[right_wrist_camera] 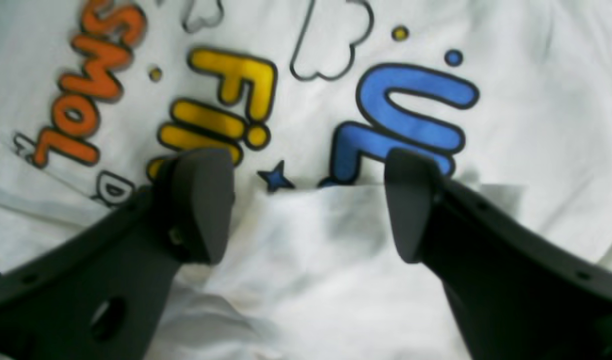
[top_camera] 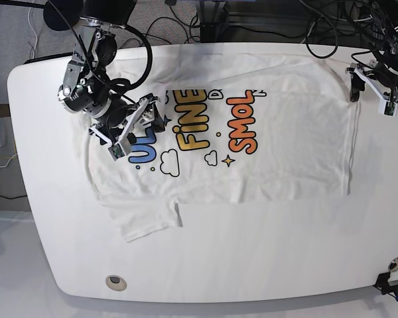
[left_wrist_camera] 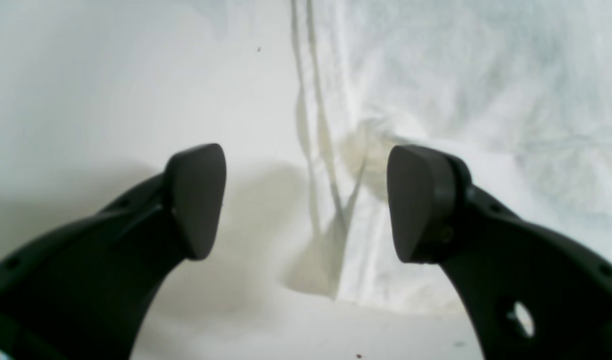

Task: Fold the T-shirt properly
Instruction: 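Move the right gripper along the shirt toward its hem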

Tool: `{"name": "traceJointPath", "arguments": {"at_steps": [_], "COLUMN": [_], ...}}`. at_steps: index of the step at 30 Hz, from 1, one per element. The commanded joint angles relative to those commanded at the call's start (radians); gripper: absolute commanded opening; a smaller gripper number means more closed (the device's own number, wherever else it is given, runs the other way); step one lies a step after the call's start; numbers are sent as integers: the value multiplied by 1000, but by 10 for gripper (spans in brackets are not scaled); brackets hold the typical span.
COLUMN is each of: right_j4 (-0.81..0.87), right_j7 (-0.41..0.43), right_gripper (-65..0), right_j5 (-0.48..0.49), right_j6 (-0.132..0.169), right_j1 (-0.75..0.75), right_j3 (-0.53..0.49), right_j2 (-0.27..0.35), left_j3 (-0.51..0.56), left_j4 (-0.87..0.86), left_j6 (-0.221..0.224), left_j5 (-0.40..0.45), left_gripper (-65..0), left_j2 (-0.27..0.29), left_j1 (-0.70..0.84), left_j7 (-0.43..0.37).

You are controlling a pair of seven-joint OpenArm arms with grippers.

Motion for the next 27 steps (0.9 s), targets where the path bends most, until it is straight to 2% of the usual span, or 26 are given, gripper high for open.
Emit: {"name": "traceJointPath", "arguments": {"at_steps": [3,8,14,19,27], "right_j4": [3,8,0,-21,-235], "right_j7": [0,0,2,29,133], "right_gripper": [-201,-201,-201,-201,-201], "right_j5": [-6,-9,-15,-181,-273], "right_j6": [0,0,0,0,0], "right_j1": [0,3,87,169,290], "right_j3": [-37,-34,-31,-41,-72], "right_j2": [-6,5,95,101,107], "left_j3": [0,0,0,8,21], "left_j4": [0,0,37,43,34], "left_j6": [0,0,0,0,0], "left_j5": [0,-2,-5,0,5], "left_gripper": [-175,-175,-175,-175,-175], "left_j2": [0,0,0,0,-8], "left_j1": [-2,-3,-43,-109,-279], "left_j7": [0,0,-2,2,6]}}
